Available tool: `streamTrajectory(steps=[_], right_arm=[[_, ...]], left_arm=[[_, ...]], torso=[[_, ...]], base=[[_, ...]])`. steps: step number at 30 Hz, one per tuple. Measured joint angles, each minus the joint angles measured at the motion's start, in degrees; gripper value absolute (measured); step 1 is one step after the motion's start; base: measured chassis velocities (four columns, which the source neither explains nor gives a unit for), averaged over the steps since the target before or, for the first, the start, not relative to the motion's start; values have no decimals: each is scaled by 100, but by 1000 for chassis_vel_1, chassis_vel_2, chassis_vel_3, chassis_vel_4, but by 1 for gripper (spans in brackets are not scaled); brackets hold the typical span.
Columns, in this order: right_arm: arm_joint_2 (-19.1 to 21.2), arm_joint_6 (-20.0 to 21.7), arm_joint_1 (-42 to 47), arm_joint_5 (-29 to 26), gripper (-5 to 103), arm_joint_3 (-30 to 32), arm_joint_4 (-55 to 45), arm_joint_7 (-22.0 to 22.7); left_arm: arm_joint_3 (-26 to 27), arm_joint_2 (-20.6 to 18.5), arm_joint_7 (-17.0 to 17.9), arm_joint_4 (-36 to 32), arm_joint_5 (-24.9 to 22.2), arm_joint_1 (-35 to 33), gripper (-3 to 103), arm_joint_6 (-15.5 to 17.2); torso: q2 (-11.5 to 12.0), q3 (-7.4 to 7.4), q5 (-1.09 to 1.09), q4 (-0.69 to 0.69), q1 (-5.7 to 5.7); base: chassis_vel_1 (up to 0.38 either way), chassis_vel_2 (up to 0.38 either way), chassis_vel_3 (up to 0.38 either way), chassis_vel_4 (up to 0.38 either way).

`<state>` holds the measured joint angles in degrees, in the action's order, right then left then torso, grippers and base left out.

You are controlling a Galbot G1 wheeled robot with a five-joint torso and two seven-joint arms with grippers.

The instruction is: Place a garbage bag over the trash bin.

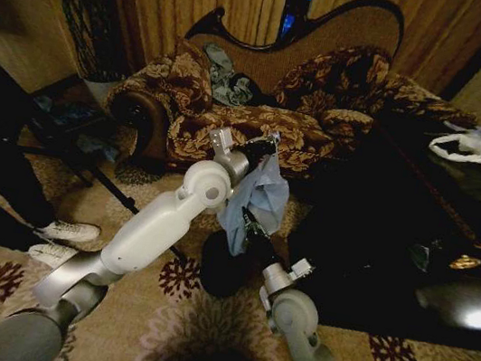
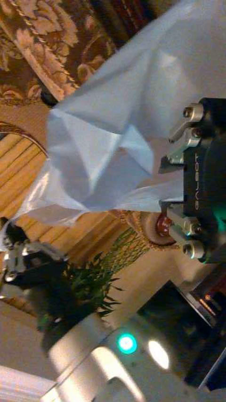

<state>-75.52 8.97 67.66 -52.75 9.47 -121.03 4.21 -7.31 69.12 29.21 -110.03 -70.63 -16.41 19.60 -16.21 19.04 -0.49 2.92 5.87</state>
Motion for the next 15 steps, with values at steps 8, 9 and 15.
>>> streamTrajectory(steps=[8,9,15], right_arm=[[130,77,-158,-246,63,18,-79,210],[130,77,-158,-246,63,18,-79,210],[4,-32,-232,-66,57,-175,178,109]], left_arm=[[54,-94,-16,-219,-58,-230,0,13],[54,-94,-16,-219,-58,-230,0,13],[68,-79,5,-239,-71,-203,0,15]], torso=[[0,0,-1,0,0],[0,0,-1,0,0],[0,0,0,-1,0]], base=[[0,0,0,0],[0,0,0,0],[0,0,0,0]])
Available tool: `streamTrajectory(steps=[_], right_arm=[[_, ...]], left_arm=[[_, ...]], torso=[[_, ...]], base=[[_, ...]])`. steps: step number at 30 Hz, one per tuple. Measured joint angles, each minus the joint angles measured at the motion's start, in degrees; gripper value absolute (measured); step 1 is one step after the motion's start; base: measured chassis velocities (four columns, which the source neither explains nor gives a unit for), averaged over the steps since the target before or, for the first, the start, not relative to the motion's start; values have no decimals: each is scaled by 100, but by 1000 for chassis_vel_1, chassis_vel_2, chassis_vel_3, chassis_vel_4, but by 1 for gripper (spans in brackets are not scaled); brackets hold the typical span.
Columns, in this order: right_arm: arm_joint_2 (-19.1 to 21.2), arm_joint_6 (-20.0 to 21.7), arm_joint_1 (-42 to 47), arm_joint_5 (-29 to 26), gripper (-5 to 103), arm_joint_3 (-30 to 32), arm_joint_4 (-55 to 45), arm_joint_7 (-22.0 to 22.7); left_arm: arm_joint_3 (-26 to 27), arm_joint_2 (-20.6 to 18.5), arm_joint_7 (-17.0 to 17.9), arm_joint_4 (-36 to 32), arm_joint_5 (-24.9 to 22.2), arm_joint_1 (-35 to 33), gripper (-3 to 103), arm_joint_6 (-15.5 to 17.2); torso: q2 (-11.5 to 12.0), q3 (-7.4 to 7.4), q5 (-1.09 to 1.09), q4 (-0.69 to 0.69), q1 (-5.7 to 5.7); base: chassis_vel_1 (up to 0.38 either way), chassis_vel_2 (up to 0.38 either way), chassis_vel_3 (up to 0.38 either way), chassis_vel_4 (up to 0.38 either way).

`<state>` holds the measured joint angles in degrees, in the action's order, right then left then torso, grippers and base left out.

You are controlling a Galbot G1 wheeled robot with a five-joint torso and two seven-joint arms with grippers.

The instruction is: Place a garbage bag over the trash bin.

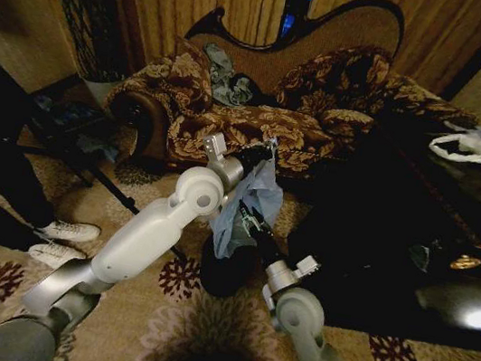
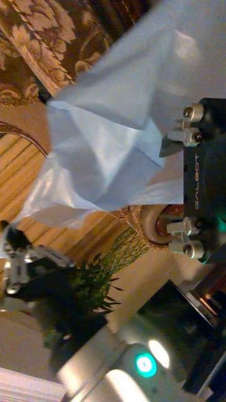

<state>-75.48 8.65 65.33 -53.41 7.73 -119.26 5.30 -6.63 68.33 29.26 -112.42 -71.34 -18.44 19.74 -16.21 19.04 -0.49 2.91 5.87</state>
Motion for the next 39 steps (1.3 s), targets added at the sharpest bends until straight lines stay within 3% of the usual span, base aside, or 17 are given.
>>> streamTrajectory(steps=[2,4,5,8,9,15,19,24,25,26,30,33,34,37,39], right_arm=[[-13,-8,-27,19,57,-19,44,-8],[-34,-30,-124,47,47,-27,165,-48],[-34,-30,-124,47,47,-27,165,-48],[-54,-59,-289,51,30,-6,355,-103],[-54,-59,-289,51,30,-6,355,-103],[-19,-7,-335,-32,3,31,250,-82],[77,160,-159,-83,-3,15,-16,-69],[180,203,-3,-123,18,35,-155,-59],[195,205,18,-137,18,47,-184,-41],[223,208,52,-161,28,57,-243,1],[292,208,121,-175,33,84,-374,102],[427,201,247,-208,50,130,-627,288],[427,201,247,-208,50,130,-627,288],[546,201,352,-315,66,159,-948,495],[580,209,361,-343,71,182,-964,515]], left_arm=[[0,10,6,-4,-2,7,0,1],[0,26,17,-21,-8,20,0,1],[0,26,17,-21,-8,20,0,1],[9,16,38,-70,-37,5,0,3],[9,16,38,-70,-37,5,0,3],[57,-103,35,-93,-63,-45,0,5],[117,-131,7,-37,-20,-76,0,6],[129,-156,2,-53,-7,-104,0,5],[129,-161,4,-66,-7,-112,0,5],[131,-174,9,-95,-11,-124,0,5],[141,-216,16,-149,-33,-141,0,5],[174,-268,16,-208,-70,-165,0,5],[174,-268,16,-208,-70,-165,0,5],[185,-303,13,-239,-82,-207,0,5],[185,-303,12,-254,-85,-215,0,5]], torso=[[0,0,0,0,0],[0,0,0,0,0],[0,0,0,0,0],[0,0,0,0,1],[0,0,0,0,1],[0,0,0,0,1],[0,0,-1,0,1],[0,0,0,0,1],[0,0,0,0,1],[0,0,0,0,1],[0,0,0,0,1],[0,0,0,0,1],[0,0,0,0,1],[0,0,0,0,0],[0,0,0,0,0]], base=[[0,0,0,0],[0,0,0,0],[0,0,0,0],[0,0,0,0],[0,0,0,0],[0,0,0,0],[0,0,0,0],[0,0,0,0],[0,0,0,0],[0,0,0,0],[0,0,0,0],[0,0,0,0],[0,0,0,0],[0,0,0,0],[0,0,0,0]])
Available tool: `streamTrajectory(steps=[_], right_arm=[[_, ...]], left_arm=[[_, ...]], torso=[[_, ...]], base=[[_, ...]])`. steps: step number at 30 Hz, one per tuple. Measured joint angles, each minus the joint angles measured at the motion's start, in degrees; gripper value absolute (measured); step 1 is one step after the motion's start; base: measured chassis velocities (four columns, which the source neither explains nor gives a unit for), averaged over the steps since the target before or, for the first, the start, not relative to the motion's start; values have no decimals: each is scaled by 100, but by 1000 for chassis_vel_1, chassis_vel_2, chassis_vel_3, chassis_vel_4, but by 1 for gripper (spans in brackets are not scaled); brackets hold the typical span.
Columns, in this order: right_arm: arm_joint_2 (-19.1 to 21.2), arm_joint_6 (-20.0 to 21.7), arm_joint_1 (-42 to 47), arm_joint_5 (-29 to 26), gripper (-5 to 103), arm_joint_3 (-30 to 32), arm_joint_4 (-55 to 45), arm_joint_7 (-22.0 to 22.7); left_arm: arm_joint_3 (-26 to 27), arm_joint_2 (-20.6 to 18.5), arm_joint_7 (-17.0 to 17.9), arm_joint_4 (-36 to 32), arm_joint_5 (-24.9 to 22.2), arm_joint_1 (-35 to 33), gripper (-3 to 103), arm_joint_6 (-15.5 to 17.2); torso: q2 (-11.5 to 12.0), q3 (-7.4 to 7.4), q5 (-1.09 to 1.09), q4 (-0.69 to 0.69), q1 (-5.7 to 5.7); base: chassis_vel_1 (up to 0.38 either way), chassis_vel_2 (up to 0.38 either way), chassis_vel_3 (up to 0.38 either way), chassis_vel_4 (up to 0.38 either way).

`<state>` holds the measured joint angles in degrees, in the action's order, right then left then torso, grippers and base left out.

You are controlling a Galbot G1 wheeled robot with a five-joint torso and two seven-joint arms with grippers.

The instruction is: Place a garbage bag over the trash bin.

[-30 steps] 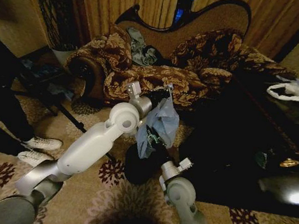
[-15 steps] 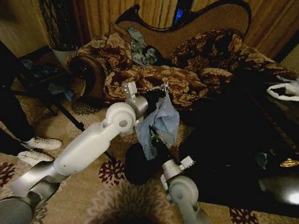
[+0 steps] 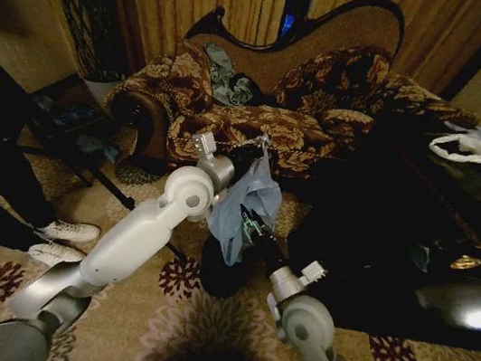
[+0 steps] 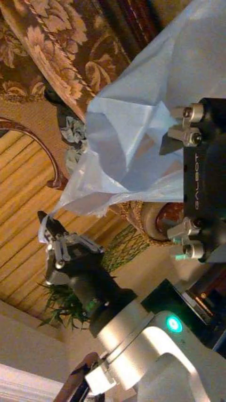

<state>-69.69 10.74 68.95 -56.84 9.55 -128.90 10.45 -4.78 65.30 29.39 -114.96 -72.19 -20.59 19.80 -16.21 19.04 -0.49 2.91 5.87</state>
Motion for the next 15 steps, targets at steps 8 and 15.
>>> streamTrajectory(steps=[8,15], right_arm=[[18,-102,-138,124,82,33,718,-293],[68,-149,-216,28,55,124,1007,-416]], left_arm=[[6,19,3,-141,-82,-10,0,6],[93,-74,-27,-187,-126,-47,0,10]], torso=[[2,0,1,0,0],[2,0,1,0,0]], base=[[0,0,0,0],[0,0,0,0]])
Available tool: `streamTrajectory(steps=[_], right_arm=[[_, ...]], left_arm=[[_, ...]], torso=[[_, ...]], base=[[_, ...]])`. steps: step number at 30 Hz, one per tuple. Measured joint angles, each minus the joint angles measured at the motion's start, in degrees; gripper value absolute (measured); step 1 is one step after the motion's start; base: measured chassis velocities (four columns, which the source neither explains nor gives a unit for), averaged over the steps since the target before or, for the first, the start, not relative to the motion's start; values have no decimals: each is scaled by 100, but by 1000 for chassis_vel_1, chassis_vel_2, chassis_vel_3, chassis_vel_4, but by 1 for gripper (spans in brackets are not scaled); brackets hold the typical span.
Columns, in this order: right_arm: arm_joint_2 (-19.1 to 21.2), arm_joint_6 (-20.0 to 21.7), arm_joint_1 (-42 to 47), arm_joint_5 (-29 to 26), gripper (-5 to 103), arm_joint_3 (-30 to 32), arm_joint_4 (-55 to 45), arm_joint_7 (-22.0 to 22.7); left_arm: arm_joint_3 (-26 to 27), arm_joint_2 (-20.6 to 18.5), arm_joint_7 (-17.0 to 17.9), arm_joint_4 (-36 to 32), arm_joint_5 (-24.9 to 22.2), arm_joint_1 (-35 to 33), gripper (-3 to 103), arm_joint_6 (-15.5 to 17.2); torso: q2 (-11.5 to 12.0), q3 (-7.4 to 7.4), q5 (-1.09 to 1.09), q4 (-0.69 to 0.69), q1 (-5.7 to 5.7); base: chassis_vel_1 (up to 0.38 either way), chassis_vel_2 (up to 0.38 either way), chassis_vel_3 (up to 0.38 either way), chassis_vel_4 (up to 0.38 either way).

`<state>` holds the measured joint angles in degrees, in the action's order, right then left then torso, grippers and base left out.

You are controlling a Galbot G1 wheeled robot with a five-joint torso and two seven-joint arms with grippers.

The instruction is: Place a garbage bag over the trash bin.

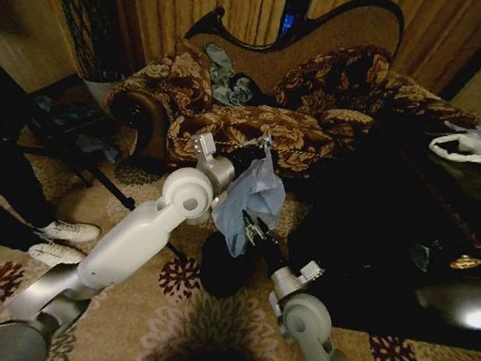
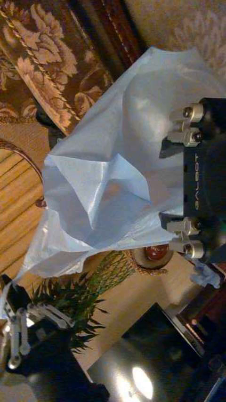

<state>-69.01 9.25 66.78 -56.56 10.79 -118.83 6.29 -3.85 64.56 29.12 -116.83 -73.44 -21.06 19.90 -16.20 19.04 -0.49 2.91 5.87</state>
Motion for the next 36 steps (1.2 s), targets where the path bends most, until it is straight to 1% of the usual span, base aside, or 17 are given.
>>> streamTrajectory(steps=[1,2,3,4,7,8,9,10,12,13,14,15,18,26,32,36], right_arm=[[40,26,2,-92,49,0,-37,49],[58,38,1,-152,49,0,-80,100],[82,70,0,-272,43,-1,-173,197],[82,70,0,-272,43,-1,-173,197],[165,201,13,-610,27,-1,-490,413],[165,201,13,-610,27,-1,-490,413],[200,214,22,-653,22,-2,-551,449],[200,214,22,-653,22,-2,-551,449],[257,221,23,-669,12,14,-550,475],[277,203,-3,-602,6,45,-408,420],[277,203,-3,-602,6,45,-408,420],[278,179,-36,-566,2,52,-312,394],[282,121,-183,-487,1,93,-77,329],[420,114,-211,-554,0,44,-93,358],[295,138,-180,-563,0,-176,-181,423],[183,128,-274,-542,0,-299,-66,421]], left_arm=[[23,-16,-21,-7,0,-30,0,0],[42,-27,-37,-13,0,-61,0,1],[61,-45,-52,-21,2,-101,0,1],[61,-45,-52,-21,2,-101,0,1],[106,-113,-91,-33,14,-191,0,2],[106,-113,-91,-33,14,-191,0,2],[122,-134,-98,-42,18,-220,0,2],[122,-134,-98,-42,18,-220,0,2],[154,-169,-102,-88,20,-287,0,2],[161,-181,-99,-147,10,-318,0,2],[161,-181,-99,-147,10,-318,0,2],[161,-193,-97,-179,1,-329,0,2],[153,-257,-92,-276,-37,-346,0,2],[196,-333,-90,-357,-71,-356,0,2],[197,-310,-78,-384,-63,-414,0,-1],[190,-296,-38,-478,-60,-492,0,-6]], torso=[[0,0,0,0,0],[0,0,0,0,0],[0,0,0,0,0],[0,0,0,0,0],[0,0,-1,0,0],[0,0,-1,0,0],[0,0,-1,0,0],[0,0,-1,0,0],[0,0,-1,0,0],[0,0,-1,0,0],[0,0,-1,0,0],[0,0,0,0,0],[0,0,0,0,1],[-1,0,0,0,1],[-1,0,-1,0,1],[-1,0,0,0,0]], base=[[0,0,0,0],[0,0,0,0],[0,0,0,0],[0,0,0,0],[0,0,0,0],[0,0,0,0],[0,0,0,0],[0,0,0,0],[0,0,0,0],[0,0,0,0],[0,0,0,0],[0,0,0,0],[0,0,0,0],[0,0,0,0],[0,0,0,0],[0,0,0,0]])
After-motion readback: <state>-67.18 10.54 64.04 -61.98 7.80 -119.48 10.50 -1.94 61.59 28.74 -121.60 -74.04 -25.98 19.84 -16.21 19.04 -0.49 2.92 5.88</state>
